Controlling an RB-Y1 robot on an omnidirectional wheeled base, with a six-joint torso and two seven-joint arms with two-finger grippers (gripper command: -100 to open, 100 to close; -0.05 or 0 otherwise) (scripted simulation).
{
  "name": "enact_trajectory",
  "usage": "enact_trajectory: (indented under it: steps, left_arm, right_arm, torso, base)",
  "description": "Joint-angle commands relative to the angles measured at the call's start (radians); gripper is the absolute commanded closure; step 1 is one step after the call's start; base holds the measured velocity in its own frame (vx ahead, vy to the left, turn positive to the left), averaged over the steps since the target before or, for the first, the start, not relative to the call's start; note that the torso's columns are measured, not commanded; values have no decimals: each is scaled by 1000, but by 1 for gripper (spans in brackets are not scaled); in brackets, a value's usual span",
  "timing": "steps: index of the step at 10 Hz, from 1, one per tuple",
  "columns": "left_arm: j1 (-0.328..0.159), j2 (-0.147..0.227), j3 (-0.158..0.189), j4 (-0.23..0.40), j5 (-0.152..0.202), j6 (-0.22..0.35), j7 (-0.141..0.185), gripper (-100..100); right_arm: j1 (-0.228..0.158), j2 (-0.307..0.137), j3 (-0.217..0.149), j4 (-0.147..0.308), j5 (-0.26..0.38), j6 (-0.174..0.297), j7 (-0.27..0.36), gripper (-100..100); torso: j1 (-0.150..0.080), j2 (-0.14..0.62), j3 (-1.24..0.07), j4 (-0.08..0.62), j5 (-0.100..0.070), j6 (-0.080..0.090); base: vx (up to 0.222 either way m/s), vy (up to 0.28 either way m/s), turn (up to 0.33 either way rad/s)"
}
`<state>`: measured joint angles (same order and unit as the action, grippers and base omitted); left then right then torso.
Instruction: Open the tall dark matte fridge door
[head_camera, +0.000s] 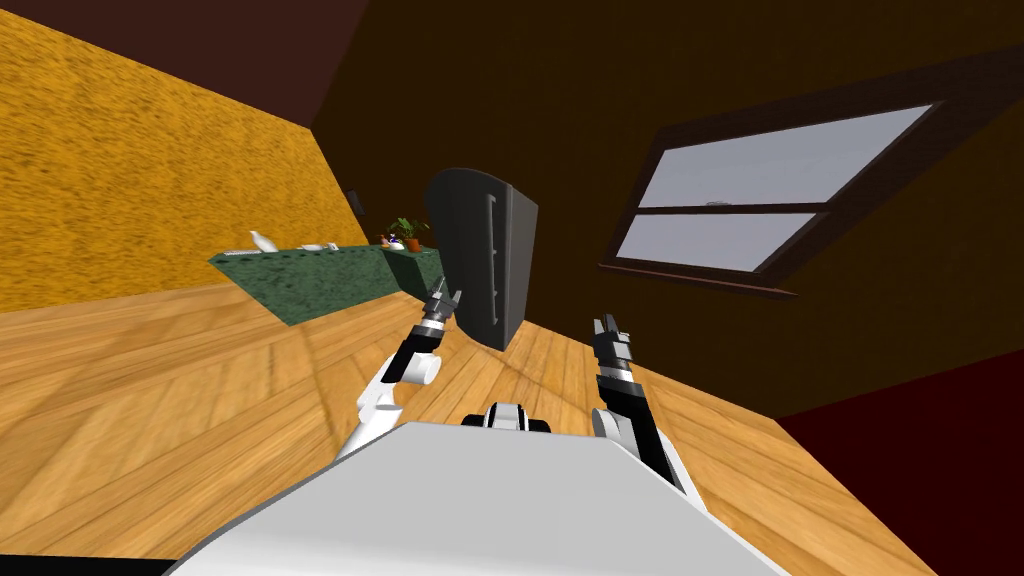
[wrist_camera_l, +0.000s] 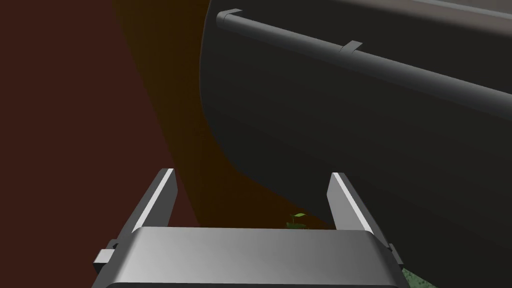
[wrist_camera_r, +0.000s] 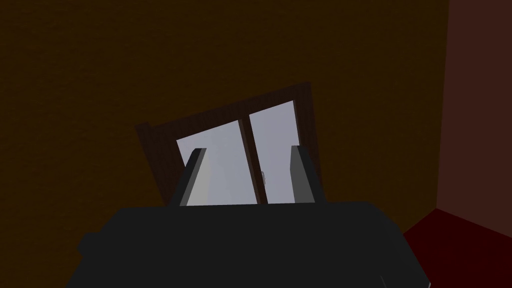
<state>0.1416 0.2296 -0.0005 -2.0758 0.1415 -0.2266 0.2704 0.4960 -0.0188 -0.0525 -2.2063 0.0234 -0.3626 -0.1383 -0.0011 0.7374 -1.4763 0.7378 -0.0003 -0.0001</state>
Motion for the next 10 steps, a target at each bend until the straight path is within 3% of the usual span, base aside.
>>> enact_trajectory:
  steps: [1, 4, 7, 8, 10]
  left_arm:
    - [-66, 26, 10, 69, 4, 41, 40, -100]
    - [-117, 43, 18, 108, 7, 69, 65, -100]
    - [-203, 79, 33, 188, 13, 127, 116, -100]
    - [-208, 79, 33, 192, 13, 127, 116, -100]
    - [-282, 118, 48, 263, 19, 187, 168, -100]
  right_arm:
    - [0, 0, 0, 0, 0, 0, 0, 0]
    - [0, 0, 0, 0, 0, 0, 0, 0]
    - [0, 0, 0, 0, 0, 0, 0, 0]
    - [0, 0, 0, 0, 0, 0, 0, 0]
    - [0, 0, 0, 0, 0, 0, 0, 0]
  torso:
    - [2, 0, 0, 0, 0, 0]
    - [2, 1, 0, 0, 1, 0]
    - [1, 1, 1, 0, 0, 0]
    - [0, 0, 0, 0, 0, 0]
    - [1, 0, 0, 0, 0, 0]
  base:
    - [66, -102, 36]
    - [54, -79, 28]
    - [48, -103, 34]
    - [38, -90, 23]
    - [63, -122, 54]
